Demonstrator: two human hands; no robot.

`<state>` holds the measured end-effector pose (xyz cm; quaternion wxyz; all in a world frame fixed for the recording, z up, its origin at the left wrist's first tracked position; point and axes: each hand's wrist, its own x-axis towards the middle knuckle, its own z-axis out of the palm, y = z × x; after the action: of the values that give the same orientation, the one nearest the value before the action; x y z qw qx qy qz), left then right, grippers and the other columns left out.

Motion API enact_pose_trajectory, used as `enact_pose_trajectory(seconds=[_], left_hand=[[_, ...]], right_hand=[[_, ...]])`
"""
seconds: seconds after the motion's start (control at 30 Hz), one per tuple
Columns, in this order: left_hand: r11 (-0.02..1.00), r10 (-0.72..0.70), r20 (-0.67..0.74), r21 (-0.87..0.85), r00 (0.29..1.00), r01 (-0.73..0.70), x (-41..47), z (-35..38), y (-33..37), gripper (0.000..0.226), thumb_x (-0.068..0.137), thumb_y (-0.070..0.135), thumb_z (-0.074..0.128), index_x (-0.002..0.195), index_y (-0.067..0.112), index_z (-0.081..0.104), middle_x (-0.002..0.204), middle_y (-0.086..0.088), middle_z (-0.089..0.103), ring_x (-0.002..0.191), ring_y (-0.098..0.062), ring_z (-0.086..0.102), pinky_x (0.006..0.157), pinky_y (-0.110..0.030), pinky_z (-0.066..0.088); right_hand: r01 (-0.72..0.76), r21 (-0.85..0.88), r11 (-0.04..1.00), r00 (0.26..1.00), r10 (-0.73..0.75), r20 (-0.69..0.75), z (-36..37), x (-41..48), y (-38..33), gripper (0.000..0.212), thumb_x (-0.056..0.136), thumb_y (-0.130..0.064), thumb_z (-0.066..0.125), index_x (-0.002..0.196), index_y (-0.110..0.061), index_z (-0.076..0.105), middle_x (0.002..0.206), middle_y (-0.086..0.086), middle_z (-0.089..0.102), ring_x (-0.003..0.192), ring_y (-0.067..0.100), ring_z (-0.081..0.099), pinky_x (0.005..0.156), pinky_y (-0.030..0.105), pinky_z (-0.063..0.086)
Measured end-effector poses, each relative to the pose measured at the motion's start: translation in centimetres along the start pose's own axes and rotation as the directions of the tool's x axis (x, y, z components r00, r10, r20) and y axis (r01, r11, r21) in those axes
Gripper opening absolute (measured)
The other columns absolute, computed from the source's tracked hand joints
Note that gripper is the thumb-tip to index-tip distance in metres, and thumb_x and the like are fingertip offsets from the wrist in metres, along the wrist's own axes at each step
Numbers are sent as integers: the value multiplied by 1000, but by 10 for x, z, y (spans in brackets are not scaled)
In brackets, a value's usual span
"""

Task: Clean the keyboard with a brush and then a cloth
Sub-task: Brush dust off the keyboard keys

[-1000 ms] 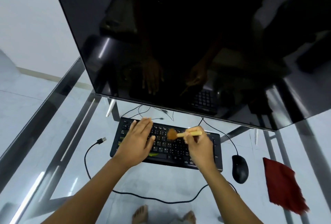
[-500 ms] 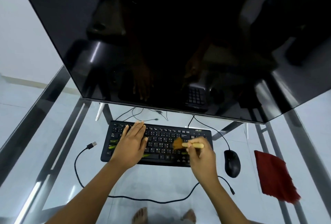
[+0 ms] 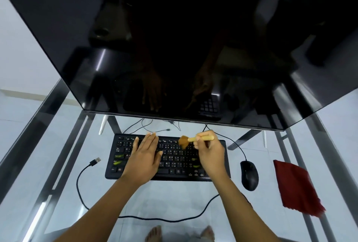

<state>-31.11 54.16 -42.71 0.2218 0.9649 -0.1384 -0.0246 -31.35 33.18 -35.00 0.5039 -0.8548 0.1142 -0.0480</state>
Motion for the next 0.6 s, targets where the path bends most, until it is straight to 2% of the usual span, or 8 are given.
enact_pose_trajectory(seconds=[0.03, 0.1, 0.13, 0.23, 0.27, 0.37, 0.47, 0.6], left_hand=[[1000, 8, 4, -4, 1000, -8, 2, 1, 3, 72, 93, 50, 13, 148, 8, 31, 156, -4, 28, 147, -15, 11, 119, -41, -2], [1000, 26, 25, -6, 999, -26, 6, 2, 10, 74, 91, 52, 12, 149, 8, 28, 158, -4, 23, 148, -14, 7, 118, -40, -4], [999, 43, 37, -5, 998, -43, 9, 2, 15, 75, 91, 53, 11, 150, 9, 26, 159, -3, 20, 148, -14, 4, 118, -40, -5], [994, 109, 105, 21, 988, -112, 19, 2, 34, 79, 90, 59, 11, 152, 11, 18, 161, -2, 10, 148, -12, -4, 117, -39, -10], [992, 121, 132, 25, 984, -126, 23, 3, 39, 80, 90, 62, 14, 152, 11, 14, 161, -1, 6, 147, -12, -7, 117, -39, -11], [989, 136, 208, 27, 969, -145, 32, 4, 55, 84, 92, 65, 30, 153, 12, 6, 162, 0, -3, 146, -12, -14, 118, -43, -11], [989, 142, 249, 3, 958, -147, 38, 10, 68, 86, 92, 64, 35, 153, 12, 4, 161, 0, -6, 146, -13, -15, 119, -42, -11], [987, 154, 259, -5, 953, -159, 37, 23, 66, 88, 88, 69, 19, 153, 11, 7, 162, -3, -3, 147, -14, -10, 117, -33, -12]], right_hand=[[-59, 73, 996, 998, 60, -12, -4, 4, 3, 7, 94, -10, 59, 87, -10, 62, 77, -1, 72, 77, 19, 70, 73, 28, 57], [-171, 168, 971, 982, 154, 107, -9, 5, 6, 7, 94, -9, 60, 91, -4, 62, 78, 4, 73, 81, 26, 71, 78, 35, 59], [-185, 109, 977, 977, 171, 126, -12, 2, 7, 6, 93, -9, 60, 90, -4, 62, 76, 4, 73, 79, 24, 71, 78, 32, 58], [-154, 58, 986, 978, 160, -134, -25, 1, 20, 10, 93, -14, 61, 83, -18, 61, 73, -3, 71, 73, 15, 67, 71, 24, 52], [-139, 40, 990, 976, 143, -166, -32, 1, 24, 9, 93, -14, 61, 84, -18, 62, 76, 0, 71, 75, 18, 69, 73, 28, 53], [-194, 65, 979, 978, 198, -59, -41, -2, 28, 8, 94, -9, 59, 87, -11, 63, 84, 11, 72, 78, 26, 72, 78, 33, 57], [-162, -2, 987, 950, 155, -271, -54, 2, 30, 18, 93, -9, 57, 83, -23, 60, 83, 2, 71, 76, 18, 69, 71, 20, 52], [-191, 30, 981, 977, 193, -91, -60, -3, 36, 9, 94, -5, 57, 87, -6, 62, 88, 15, 70, 72, 20, 70, 68, 27, 56]])
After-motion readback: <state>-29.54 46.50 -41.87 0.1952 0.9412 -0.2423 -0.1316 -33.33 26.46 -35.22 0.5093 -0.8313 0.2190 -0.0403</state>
